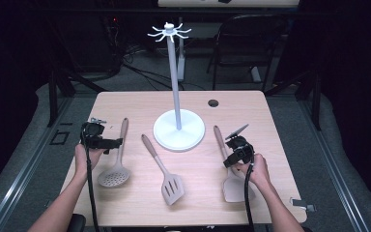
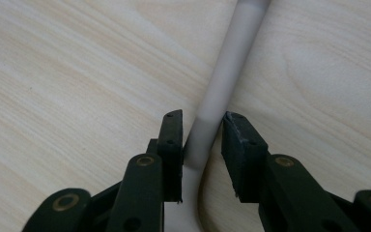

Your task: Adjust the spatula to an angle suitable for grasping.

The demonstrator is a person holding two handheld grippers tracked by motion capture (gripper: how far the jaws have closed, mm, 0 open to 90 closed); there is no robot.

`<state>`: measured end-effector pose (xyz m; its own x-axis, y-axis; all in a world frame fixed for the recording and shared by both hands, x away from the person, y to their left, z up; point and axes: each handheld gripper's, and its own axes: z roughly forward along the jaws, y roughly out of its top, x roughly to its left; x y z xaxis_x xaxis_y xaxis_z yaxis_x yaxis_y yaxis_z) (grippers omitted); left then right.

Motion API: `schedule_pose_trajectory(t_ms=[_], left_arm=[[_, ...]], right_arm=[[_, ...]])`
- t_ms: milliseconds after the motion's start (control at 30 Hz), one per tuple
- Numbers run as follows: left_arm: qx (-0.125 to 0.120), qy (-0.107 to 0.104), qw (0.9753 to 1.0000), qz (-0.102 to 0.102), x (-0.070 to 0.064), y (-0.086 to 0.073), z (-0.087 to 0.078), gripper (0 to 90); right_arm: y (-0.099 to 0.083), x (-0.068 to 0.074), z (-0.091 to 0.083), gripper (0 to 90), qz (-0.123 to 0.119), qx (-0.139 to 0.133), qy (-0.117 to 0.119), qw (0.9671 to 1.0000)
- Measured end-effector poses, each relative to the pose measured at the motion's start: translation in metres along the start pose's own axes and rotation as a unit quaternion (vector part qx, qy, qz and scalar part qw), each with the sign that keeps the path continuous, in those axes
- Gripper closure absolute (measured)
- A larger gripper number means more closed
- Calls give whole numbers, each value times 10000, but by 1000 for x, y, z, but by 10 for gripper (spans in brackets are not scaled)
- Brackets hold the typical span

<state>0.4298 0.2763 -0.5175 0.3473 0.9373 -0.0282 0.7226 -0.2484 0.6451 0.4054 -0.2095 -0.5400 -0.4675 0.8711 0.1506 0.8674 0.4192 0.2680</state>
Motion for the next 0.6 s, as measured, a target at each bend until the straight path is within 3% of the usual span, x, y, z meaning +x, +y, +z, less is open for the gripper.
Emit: schedule_pose_trajectory(t_ms=[200,233,333,467,600], left_arm=[[-2,18,10000,-19,-1,0,1,10],[20,0,10000,-7,-1,0,1,10],[32,0,10000,28,-3,1,2,11],[35,6,10000,24,-4,0,2,11],[54,-3,10000,30,-4,0,3,11]], right_arm=[[-2,0,-1,691,56,52,112,9999],[-3,0,1,678,189,-102,161,9996],[-1,-1,3,683,217,-75,257,9994],[4,-1,6,715,231,-36,83,9997],[4,1,10,726,386,-161,80,9991]])
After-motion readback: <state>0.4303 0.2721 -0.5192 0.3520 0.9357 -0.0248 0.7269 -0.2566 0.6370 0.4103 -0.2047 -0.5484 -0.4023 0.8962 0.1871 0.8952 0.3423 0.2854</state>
